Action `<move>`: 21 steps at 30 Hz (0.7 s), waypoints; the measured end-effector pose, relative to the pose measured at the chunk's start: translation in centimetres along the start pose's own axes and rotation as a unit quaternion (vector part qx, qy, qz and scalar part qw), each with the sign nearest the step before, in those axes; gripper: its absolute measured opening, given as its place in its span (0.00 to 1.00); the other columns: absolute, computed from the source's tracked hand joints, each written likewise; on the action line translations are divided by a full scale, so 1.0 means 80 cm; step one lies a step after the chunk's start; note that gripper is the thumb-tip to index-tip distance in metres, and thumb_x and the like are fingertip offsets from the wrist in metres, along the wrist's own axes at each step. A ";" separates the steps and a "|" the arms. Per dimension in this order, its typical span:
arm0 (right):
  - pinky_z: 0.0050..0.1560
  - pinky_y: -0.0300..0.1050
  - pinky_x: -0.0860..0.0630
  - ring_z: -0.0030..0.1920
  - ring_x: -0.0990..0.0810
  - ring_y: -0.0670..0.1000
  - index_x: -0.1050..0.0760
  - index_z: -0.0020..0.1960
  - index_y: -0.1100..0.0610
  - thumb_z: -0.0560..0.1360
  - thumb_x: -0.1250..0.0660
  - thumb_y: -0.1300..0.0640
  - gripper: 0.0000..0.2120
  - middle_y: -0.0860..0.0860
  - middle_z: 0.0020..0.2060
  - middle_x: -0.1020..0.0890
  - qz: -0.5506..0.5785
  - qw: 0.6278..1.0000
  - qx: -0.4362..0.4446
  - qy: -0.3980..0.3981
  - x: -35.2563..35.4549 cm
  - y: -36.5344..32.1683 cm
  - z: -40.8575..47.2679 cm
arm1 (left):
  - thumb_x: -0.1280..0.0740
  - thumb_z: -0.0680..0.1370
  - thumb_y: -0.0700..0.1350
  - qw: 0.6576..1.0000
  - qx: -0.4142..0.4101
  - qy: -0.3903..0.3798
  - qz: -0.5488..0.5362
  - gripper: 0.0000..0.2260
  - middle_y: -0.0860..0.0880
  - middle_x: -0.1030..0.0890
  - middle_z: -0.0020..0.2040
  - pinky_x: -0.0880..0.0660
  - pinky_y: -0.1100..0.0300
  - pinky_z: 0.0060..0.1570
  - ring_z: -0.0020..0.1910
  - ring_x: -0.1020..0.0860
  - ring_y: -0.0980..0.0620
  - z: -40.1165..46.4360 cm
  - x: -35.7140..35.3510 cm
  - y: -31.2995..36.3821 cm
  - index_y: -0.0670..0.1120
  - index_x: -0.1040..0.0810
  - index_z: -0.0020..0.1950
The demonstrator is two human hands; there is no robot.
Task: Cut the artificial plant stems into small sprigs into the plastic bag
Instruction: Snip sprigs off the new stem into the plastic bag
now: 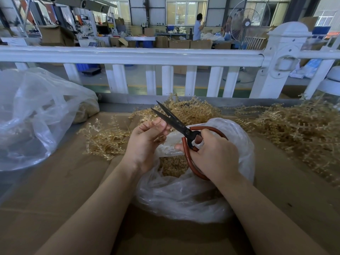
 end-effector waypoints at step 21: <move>0.25 0.35 0.33 0.27 0.30 0.41 0.32 0.39 0.49 0.67 0.44 0.21 0.30 0.41 0.28 0.28 -0.021 1.000 0.016 0.005 -0.002 0.000 -0.001 | 0.32 0.75 0.36 0.996 -0.072 -0.012 0.056 0.03 0.52 0.23 0.32 0.33 0.65 0.33 0.30 0.31 0.55 -0.001 0.003 0.011 0.44 0.23 0.44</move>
Point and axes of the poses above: each hand's wrist, its own z-axis towards the middle knuckle, its own x-axis out of the back of the hand, y = z × x, the point moved 7 cm from there along z, towards the middle knuckle
